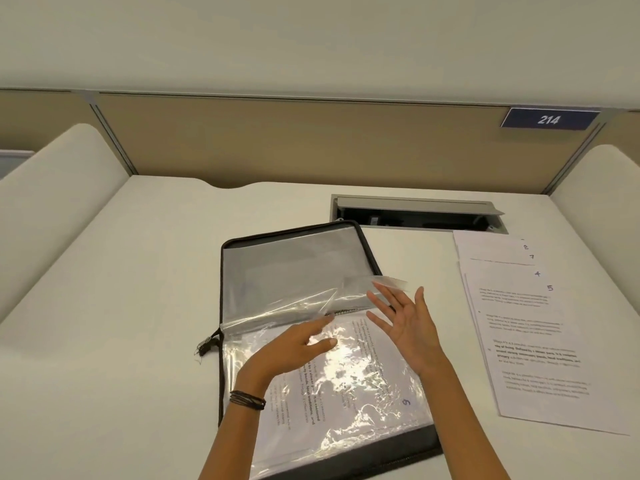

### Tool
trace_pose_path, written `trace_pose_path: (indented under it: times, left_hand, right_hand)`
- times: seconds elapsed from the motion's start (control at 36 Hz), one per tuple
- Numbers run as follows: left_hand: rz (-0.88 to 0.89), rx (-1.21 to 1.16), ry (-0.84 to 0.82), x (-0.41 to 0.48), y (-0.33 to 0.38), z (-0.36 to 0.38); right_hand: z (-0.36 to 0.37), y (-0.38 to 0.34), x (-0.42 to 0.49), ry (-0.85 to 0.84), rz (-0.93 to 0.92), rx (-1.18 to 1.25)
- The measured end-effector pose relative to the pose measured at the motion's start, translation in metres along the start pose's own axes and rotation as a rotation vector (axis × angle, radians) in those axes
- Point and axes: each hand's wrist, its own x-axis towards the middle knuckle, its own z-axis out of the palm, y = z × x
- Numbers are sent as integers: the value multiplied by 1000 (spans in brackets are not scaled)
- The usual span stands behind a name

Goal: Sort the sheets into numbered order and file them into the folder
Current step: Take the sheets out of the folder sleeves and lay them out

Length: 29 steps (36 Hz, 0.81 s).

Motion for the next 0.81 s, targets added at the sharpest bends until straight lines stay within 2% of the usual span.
trace_pose_path:
  times: [0.11,0.19,0.28,0.36,0.47,0.61,0.81]
  left_hand:
    - [67,34,62,5,-2,3]
    - [96,37,145,11,-2,5]
    - [152,13,243,20,-5,5]
    - [200,88,311,43,-19,8]
    - [140,183,376,67,-46,18]
    - [2,325,300,76,-75,32]
    - [54,355,382,79,-95,47]
  right_hand:
    - [0,-1,-4,-23,-32,-121]
    - [-1,-2,-5,-47,-56,-127]
    - [-5,-6,-5,-25,-70,-100]
    - [-14,-7,-6,15,-97,-180]
    - [-31,-2,-8,116,-118,-366]
    - [-52,11,-9,234,-106,-633]
    - [-76,24,-15,285,6,-821]
